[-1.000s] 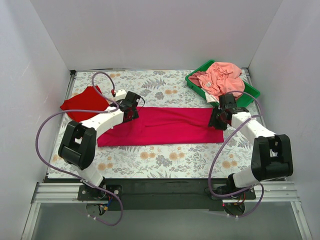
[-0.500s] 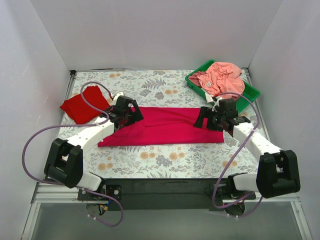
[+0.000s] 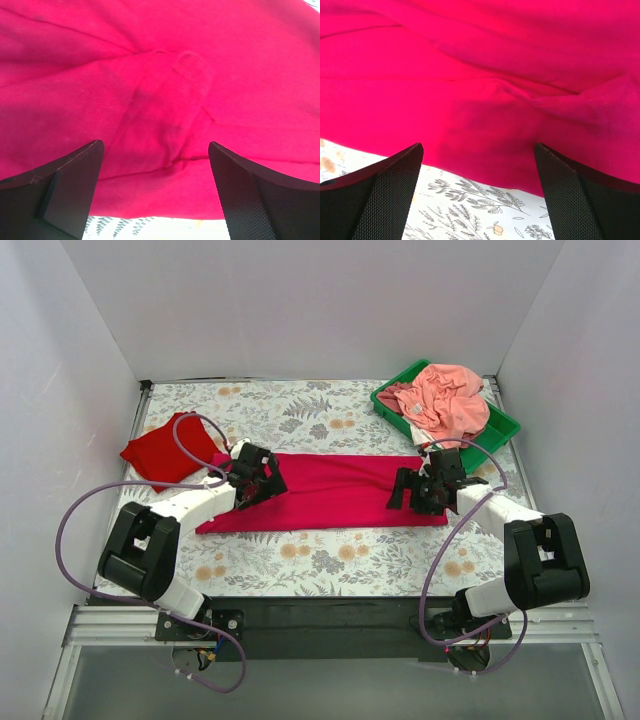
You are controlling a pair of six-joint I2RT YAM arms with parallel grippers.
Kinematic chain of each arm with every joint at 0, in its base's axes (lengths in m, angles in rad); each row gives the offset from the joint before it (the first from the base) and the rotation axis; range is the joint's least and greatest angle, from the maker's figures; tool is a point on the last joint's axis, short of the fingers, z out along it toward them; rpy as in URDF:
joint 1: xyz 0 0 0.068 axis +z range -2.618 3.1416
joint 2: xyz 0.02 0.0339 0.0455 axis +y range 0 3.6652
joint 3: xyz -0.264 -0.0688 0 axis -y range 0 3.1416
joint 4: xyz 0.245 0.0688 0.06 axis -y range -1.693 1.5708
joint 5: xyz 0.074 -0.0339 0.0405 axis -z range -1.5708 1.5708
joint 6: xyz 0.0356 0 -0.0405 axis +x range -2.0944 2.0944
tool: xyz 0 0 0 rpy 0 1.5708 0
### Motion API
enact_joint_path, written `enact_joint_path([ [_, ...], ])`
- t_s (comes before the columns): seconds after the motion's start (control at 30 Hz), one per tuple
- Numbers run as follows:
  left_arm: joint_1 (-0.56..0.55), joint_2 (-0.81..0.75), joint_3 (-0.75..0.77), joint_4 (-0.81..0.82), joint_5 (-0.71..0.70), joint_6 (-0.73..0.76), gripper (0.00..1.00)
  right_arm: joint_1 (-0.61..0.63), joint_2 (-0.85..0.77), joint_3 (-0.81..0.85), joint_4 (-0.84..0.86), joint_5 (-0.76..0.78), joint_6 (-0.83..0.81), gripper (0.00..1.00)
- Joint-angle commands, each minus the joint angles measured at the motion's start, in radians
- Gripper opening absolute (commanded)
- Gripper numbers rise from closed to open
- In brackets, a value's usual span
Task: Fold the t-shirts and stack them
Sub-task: Fold the tshirt
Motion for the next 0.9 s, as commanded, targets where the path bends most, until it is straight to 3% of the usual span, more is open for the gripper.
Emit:
enact_joint_path([
  [0.0, 0.005, -0.018, 0.006, -0.042, -0.094, -0.019, 0.83, 0.000, 0.015, -0.016, 0.025, 0.068, 0.010, 0.98],
  [0.13, 0.005, -0.022, -0.007, -0.099, -0.167, -0.042, 0.77, 0.000, 0.028, -0.024, 0.025, 0.079, 0.015, 0.98],
  [0.27, 0.009, -0.019, -0.009, -0.132, -0.207, -0.040, 0.59, -0.002, 0.035, -0.026, 0.022, 0.088, 0.019, 0.98],
  [0.47, 0.009, -0.009, -0.014, -0.137, -0.210, -0.013, 0.48, -0.008, 0.038, -0.026, 0.019, 0.088, 0.016, 0.98],
  [0.87, 0.009, 0.013, -0.011, -0.155, -0.145, 0.010, 0.44, -0.010, 0.035, -0.035, 0.017, 0.076, 0.015, 0.98],
])
